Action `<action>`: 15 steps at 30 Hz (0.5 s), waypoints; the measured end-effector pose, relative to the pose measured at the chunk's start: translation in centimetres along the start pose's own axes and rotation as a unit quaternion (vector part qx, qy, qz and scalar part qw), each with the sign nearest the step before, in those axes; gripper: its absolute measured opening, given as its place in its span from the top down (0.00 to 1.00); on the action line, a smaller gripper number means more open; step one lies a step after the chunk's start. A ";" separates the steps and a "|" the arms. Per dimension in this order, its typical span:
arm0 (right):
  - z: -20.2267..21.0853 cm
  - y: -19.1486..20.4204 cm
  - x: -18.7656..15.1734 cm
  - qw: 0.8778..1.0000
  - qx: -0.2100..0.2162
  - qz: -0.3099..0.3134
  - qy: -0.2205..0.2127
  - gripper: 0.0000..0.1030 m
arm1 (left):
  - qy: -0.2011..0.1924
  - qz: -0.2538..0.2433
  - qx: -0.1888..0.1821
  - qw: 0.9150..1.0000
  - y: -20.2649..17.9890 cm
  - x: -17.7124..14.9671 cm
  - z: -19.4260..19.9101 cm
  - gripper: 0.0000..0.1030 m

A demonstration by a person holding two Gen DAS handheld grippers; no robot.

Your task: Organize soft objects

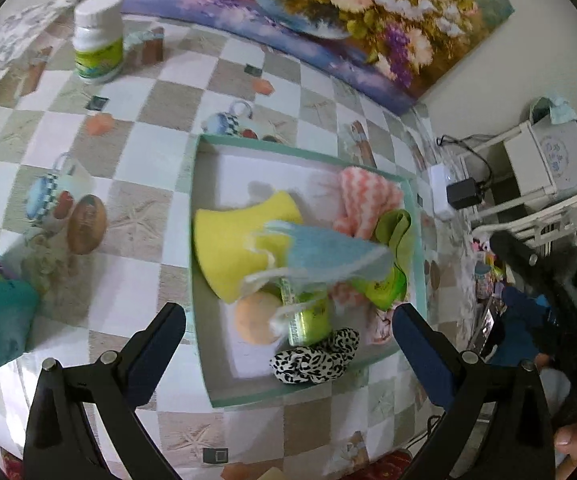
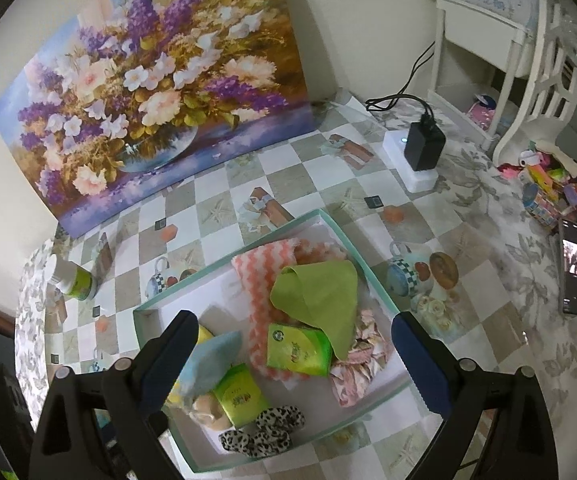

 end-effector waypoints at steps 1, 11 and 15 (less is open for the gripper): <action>0.2 -0.1 -0.1 1.000 -0.001 -0.001 0.000 0.04 | -0.008 0.003 0.005 1.000 0.4 0.1 0.4 0.00; 2.2 1.2 -4.1 0.999 0.001 0.048 0.005 0.04 | -0.082 -0.051 0.142 0.985 4.4 -0.1 4.4 0.00; 3.4 2.7 -5.8 0.997 0.017 0.073 0.000 0.04 | -0.093 -0.058 0.158 0.981 5.1 -0.6 5.5 0.00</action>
Point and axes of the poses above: each gripper's, at about its wrist camera, not at the fingertips, and z roughly against the way its jaws point, y to its left, x to its top, the point moved 6 cm from there along -z, roughly the way its jaws point, and after that the axes turned 9 degrees about -y, right-handed, at the moved point
